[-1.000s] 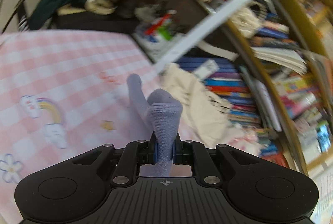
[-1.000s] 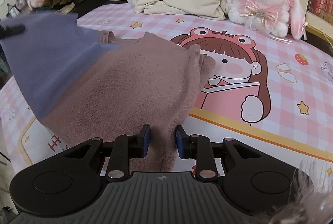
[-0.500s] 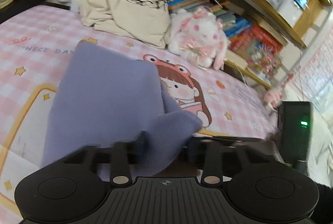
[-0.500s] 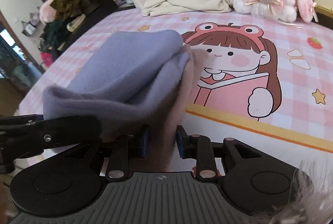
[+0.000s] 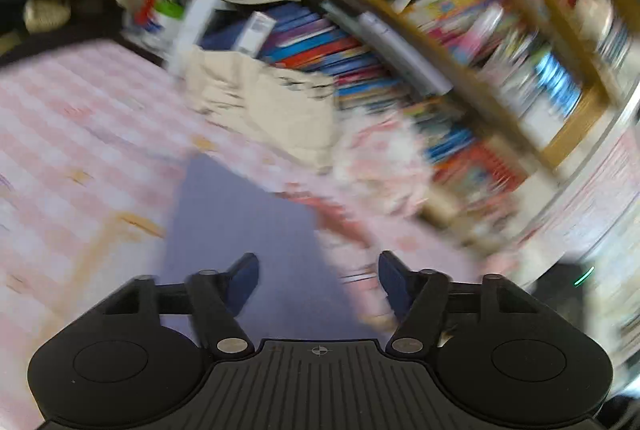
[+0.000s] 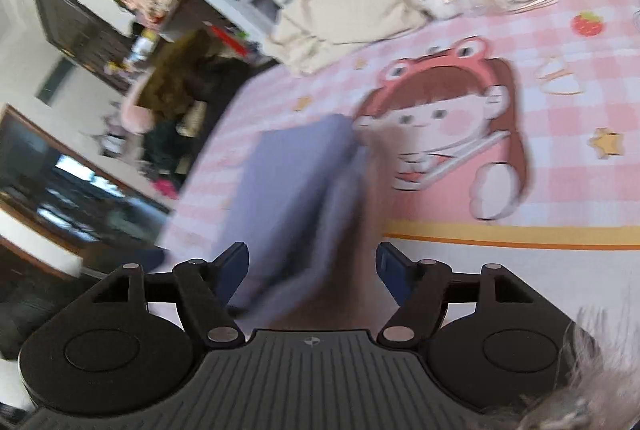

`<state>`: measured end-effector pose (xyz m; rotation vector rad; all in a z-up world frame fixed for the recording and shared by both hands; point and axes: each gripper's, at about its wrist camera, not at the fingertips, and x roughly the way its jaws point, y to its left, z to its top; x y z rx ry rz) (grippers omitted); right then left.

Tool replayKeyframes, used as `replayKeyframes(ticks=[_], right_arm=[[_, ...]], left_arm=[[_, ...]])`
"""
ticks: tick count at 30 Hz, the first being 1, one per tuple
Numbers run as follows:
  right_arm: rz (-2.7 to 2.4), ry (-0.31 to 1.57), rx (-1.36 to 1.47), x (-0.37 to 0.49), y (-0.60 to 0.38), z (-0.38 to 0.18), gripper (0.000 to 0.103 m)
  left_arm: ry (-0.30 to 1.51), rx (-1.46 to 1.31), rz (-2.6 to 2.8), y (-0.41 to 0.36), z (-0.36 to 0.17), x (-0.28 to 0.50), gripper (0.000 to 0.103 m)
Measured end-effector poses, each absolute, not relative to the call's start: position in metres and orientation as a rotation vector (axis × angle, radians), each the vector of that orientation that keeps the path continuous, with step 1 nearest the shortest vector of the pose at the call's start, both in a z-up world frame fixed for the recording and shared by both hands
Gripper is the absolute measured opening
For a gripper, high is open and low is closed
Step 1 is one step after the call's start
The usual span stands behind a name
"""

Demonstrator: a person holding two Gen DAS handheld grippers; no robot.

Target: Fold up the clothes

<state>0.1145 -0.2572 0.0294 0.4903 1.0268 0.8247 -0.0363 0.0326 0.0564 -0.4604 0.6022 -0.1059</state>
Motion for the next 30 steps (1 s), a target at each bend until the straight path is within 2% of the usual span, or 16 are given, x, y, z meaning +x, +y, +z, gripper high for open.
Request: replayKeyframes(ticks=[1,5,7,8,9,10,11,12,13,17,18,20,23,25,30], right_arm=[[0.835,1.045,0.501,0.118,-0.25,0.029,0.069],[0.78,1.153,0.497,0.131,-0.221,0.018,0.068],[0.759,1.196,0.49,0.138,-0.206,0.009,0.061],[0.749,1.201,0.482,0.141,-0.2,0.006,0.057],[0.743,1.195,0.461,0.143,-0.194,0.005,0.042],[0.749,1.171,0.417,0.143,-0.187,0.007,0.021],[0.773,1.121,0.354,0.14,-0.181,0.012,0.017],[0.848,0.985,0.268,0.126,-0.178,0.025,0.016],[0.917,0.849,0.182,0.113,-0.175,0.037,0.016],[1.021,0.611,-0.06,0.077,-0.172,0.046,0.015],[0.931,0.674,-0.077,0.086,-0.17,0.037,0.016],[0.739,0.875,-0.038,0.113,-0.17,0.009,0.024],[0.707,0.942,0.118,0.121,-0.183,0.003,0.031],[0.73,0.96,0.122,0.118,-0.188,0.007,0.043],[0.743,1.031,0.222,0.106,-0.208,0.011,0.043]], left_arm=[[0.633,-0.398,-0.097,0.03,0.052,-0.035,0.019],[0.717,-0.212,-0.089,0.013,0.027,-0.029,0.018],[0.714,-0.204,-0.078,0.012,0.021,-0.03,0.018],[0.712,-0.201,-0.074,0.01,0.019,-0.03,0.018],[0.713,-0.19,-0.077,0.009,0.018,-0.03,0.018],[0.716,-0.173,-0.082,0.007,0.018,-0.031,0.018],[0.718,-0.156,-0.087,0.006,0.017,-0.032,0.018],[0.72,-0.145,-0.089,0.006,0.016,-0.031,0.019],[0.721,-0.146,-0.09,0.007,0.015,-0.029,0.019],[0.737,-0.17,-0.107,0.009,0.009,-0.024,0.021],[0.742,-0.162,-0.112,0.008,0.007,-0.023,0.022],[0.757,-0.164,-0.153,0.004,0.006,-0.019,0.026],[0.769,-0.126,-0.17,-0.002,0.009,-0.018,0.033],[0.765,-0.116,-0.174,-0.001,0.014,-0.021,0.034],[0.716,-0.164,-0.13,0.014,0.024,-0.028,0.035]])
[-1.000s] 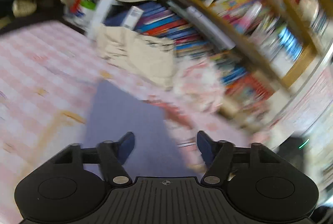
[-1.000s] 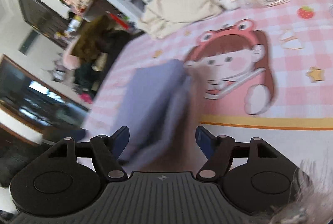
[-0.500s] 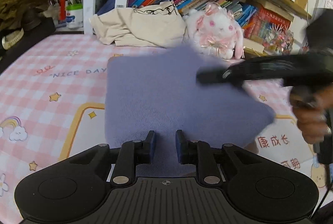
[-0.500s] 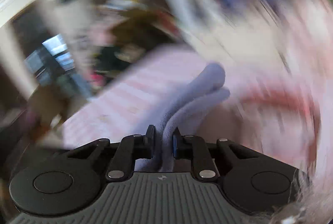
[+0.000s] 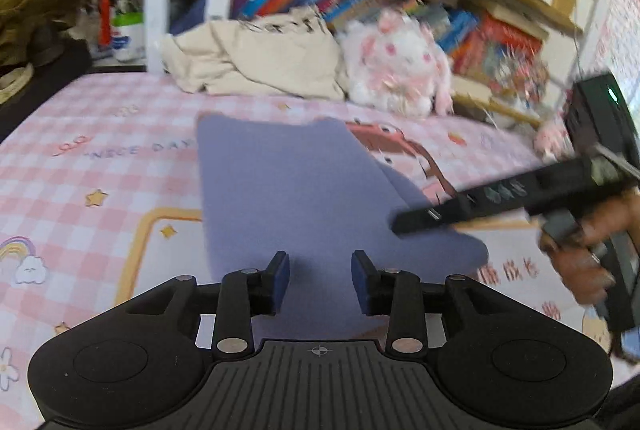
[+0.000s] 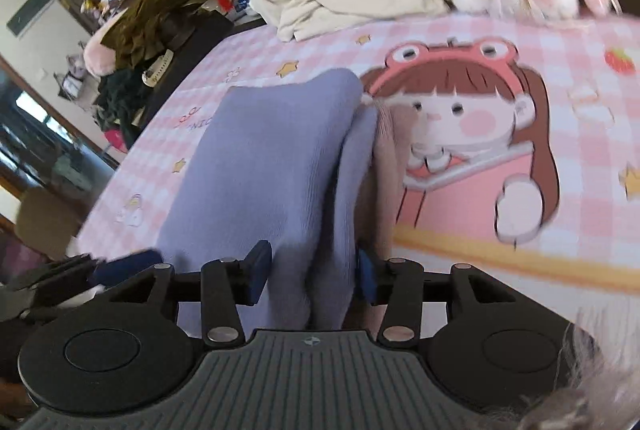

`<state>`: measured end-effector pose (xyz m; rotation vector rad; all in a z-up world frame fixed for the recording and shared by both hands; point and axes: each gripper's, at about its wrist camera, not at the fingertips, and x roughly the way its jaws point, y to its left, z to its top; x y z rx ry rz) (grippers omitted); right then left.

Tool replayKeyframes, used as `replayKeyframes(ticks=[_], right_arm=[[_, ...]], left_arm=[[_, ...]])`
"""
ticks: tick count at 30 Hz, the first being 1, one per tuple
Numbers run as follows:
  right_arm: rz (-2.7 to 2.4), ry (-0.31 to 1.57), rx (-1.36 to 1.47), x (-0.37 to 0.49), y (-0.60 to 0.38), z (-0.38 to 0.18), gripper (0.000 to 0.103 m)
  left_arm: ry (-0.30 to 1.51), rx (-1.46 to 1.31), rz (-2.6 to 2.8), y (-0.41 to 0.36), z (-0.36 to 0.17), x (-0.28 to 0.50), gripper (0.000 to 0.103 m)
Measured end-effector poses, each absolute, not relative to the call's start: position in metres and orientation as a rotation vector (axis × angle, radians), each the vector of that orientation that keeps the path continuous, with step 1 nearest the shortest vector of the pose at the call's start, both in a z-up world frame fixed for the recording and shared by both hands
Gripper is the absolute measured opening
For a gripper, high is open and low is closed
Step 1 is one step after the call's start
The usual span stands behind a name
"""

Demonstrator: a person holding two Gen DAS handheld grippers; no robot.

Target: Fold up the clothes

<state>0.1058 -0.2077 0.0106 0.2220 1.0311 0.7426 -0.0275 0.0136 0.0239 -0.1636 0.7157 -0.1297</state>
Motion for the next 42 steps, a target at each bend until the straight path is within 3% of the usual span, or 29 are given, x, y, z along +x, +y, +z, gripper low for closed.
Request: replayKeyframes(ticks=[2,4,7,11,16,18,19,21,25,27,30,36,39,42], right_arm=[[0.793,0.971,0.212,0.094,-0.21,0.022,0.019],[0.843,0.911,0.201,0.082,-0.212,0.034,0.014],[0.866,0.852,0.169,0.066,-0.215,0.045,0.013],[0.684,1.007,0.226,0.08,-0.222,-0.004,0.014],[0.698,1.02,0.157,0.079,-0.213,0.004,0.016],[0.698,1.026,0.177,0.085,-0.213,0.008,0.024],[0.7,1.016,0.182,0.088,-0.214,0.011,0.033],[0.689,0.995,0.164,0.098,-0.208,0.015,0.036],[0.668,0.998,0.176,0.115,-0.199,0.015,0.036],[0.673,1.0,0.213,0.117,-0.199,0.014,0.015],[0.708,0.856,0.225,0.095,-0.205,0.032,0.014],[0.618,0.966,0.208,0.101,-0.205,0.007,0.015],[0.624,0.965,0.209,0.101,-0.206,0.007,0.018],[0.613,0.944,0.204,0.095,-0.209,0.014,0.027]], left_arm=[[0.737,-0.169,-0.12,0.016,0.019,-0.024,0.034],[0.768,-0.166,-0.115,0.016,0.012,-0.019,0.034],[0.775,-0.208,-0.127,0.021,0.009,-0.017,0.034],[0.788,-0.234,-0.159,0.02,0.004,-0.015,0.034],[0.789,-0.204,-0.154,0.018,0.006,-0.017,0.034],[0.772,-0.19,-0.149,0.016,0.011,-0.018,0.035],[0.766,-0.176,-0.15,0.015,0.013,-0.018,0.035],[0.767,-0.146,-0.154,0.013,0.014,-0.016,0.035],[0.771,-0.157,-0.158,0.015,0.011,-0.015,0.035],[0.774,-0.174,-0.159,0.018,0.01,-0.015,0.035],[0.782,-0.211,-0.151,0.023,0.007,-0.015,0.035],[0.792,-0.231,-0.163,0.025,0.005,-0.012,0.035],[0.795,-0.229,-0.161,0.025,0.006,-0.012,0.035],[0.773,-0.226,-0.133,0.023,0.016,-0.015,0.038]])
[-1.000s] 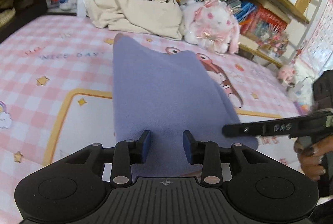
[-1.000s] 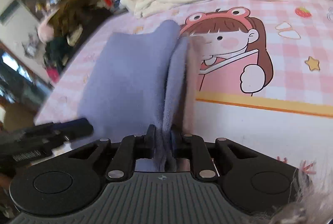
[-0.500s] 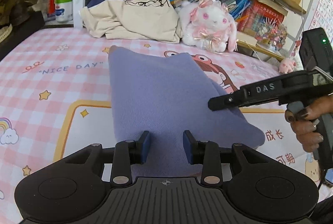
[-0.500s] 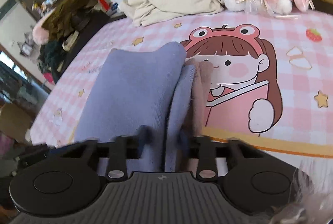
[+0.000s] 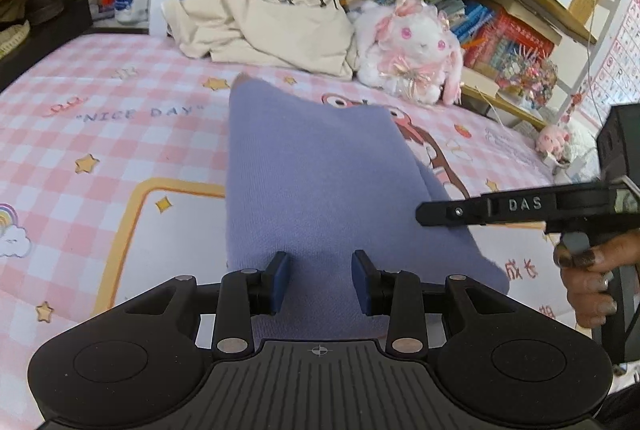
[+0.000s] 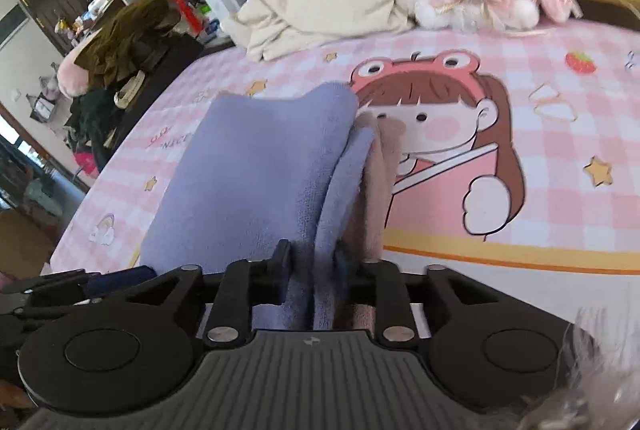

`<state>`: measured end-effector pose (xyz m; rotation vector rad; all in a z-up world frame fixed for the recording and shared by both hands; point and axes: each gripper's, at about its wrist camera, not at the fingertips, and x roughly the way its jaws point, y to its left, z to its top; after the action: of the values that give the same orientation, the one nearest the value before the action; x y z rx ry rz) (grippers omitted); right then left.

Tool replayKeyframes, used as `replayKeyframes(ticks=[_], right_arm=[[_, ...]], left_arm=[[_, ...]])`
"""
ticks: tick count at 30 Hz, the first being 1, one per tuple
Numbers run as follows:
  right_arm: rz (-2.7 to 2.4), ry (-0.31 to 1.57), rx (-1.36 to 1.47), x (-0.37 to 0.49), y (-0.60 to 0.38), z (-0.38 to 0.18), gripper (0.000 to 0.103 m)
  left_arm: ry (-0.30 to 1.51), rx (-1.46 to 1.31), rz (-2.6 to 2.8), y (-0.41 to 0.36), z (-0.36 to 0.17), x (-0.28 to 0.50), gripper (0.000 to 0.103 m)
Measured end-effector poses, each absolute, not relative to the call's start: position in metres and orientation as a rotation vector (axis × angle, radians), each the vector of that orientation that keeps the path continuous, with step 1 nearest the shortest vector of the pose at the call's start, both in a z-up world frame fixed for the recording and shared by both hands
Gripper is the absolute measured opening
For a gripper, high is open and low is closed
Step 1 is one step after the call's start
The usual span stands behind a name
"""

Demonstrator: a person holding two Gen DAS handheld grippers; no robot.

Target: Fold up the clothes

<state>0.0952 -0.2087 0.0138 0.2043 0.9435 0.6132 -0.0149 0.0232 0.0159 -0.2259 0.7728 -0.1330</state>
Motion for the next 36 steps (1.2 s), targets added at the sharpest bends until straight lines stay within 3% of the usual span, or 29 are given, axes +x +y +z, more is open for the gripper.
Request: replayKeyframes(ticks=[2,7,10,16,27,36], right_arm=[[0.612,0.93,0.205,0.09,-0.212,0.019,0.034],[0.557,0.951,0.219,0.077,-0.228,0.025,0.051],[0.523,0.972,0.244,0.069,-0.237,0.025,0.055],[0.509,1.014,0.224,0.055,-0.239,0.023,0.067],[0.52,1.134,0.39,0.064,-0.243,0.003,0.067],[0.478,1.165,0.572,0.08,-0.244,-0.009,0.064]], left_arm=[[0.722,-0.216,-0.118,0.022,0.026,-0.021,0.059],[0.666,-0.234,-0.092,0.029,0.041,-0.03,0.07],[0.673,-0.25,-0.07,0.033,0.042,-0.032,0.079],[0.728,-0.286,-0.058,0.04,0.033,-0.034,0.083],[0.854,-0.574,-0.07,0.083,-0.002,-0.005,0.085],[0.933,-0.65,-0.131,0.091,-0.023,0.026,0.084]])
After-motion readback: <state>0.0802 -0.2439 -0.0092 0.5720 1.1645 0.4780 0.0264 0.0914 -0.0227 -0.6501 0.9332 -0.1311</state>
